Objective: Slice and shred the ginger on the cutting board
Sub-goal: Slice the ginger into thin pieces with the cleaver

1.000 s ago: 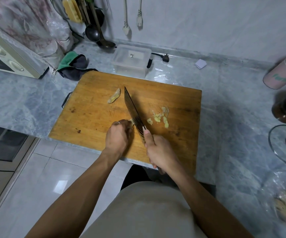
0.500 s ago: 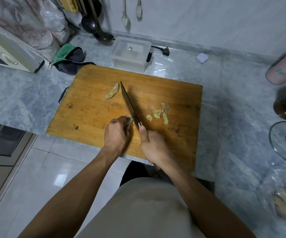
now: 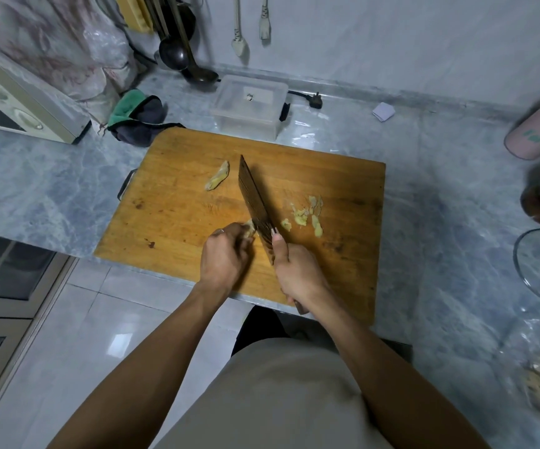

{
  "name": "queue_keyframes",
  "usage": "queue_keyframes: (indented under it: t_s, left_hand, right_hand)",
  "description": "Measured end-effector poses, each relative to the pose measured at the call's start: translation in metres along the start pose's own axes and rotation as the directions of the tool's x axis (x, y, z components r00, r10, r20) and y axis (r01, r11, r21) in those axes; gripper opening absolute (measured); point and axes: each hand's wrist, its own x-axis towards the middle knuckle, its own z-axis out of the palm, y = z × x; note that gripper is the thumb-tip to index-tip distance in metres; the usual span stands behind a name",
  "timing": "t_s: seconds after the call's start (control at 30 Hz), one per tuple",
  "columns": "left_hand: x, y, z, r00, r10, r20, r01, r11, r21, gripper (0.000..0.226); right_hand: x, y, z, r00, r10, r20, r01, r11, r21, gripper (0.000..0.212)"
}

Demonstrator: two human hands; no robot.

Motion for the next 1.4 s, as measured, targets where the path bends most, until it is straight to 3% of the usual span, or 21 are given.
queue_keyframes:
  t_s: [0.2,0.37,0.57,0.8,0.97,1.07,1.2,1.23,1.33,1.4]
  left_hand:
    - [-0.004,0.003,-0.001,0.994,-0.103,-0.023,0.099,0.985,-0.142,0.027]
    - [-0.004,0.009,0.0,0.99,-0.13,-0.055,0.114,0.966,-0.234,0.024]
    - [-0.015,0.004,0.004,0.989,-0.115,-0.092,0.093,0.971,-0.219,0.022]
    - [-0.016,0.005,0.003,0.978,-0.193,-0.078,0.168,0.953,-0.253,0.023]
    - [-0.014,0.016,-0.002,0.962,-0.269,-0.047,0.234,0.899,-0.369,0.021]
    - [-0.01,0.022,-0.004,0.926,-0.375,0.038,0.342,0.793,-0.504,0.025]
    - [-0.002,0.028,-0.008,0.846,-0.472,0.249,0.482,0.478,-0.734,0.032]
    - [-0.001,0.029,-0.009,0.833,-0.486,0.264,0.5,0.457,-0.736,0.029]
    - [0.0,0.025,-0.008,0.86,-0.501,0.099,0.482,0.732,-0.481,0.02]
    - [0.0,0.023,-0.009,0.864,-0.503,0.019,0.474,0.8,-0.368,0.021]
  right_hand:
    - [-0.006,0.02,-0.024,0.994,0.083,-0.067,-0.079,0.994,0.07,0.063]
    - [-0.011,0.016,-0.026,0.998,0.045,-0.052,-0.039,0.994,0.103,0.06]
    - [-0.014,0.013,-0.011,1.0,0.021,0.019,-0.022,0.999,0.036,0.06]
    - [-0.009,0.029,-0.031,0.996,0.076,-0.047,-0.072,0.993,0.091,0.065]
    - [-0.009,0.034,-0.04,0.996,0.077,-0.039,-0.071,0.987,0.143,0.062]
    - [-0.012,0.034,-0.039,0.998,0.031,-0.047,-0.024,0.988,0.154,0.062]
    - [-0.015,0.033,-0.04,0.999,0.002,-0.052,0.006,0.989,0.147,0.063]
    - [-0.015,0.033,-0.041,0.999,0.007,-0.048,0.0,0.989,0.145,0.063]
    - [-0.017,0.031,-0.041,0.999,0.019,-0.035,-0.014,0.992,0.129,0.064]
    - [-0.019,0.029,-0.038,1.0,0.019,-0.019,-0.017,0.994,0.108,0.067]
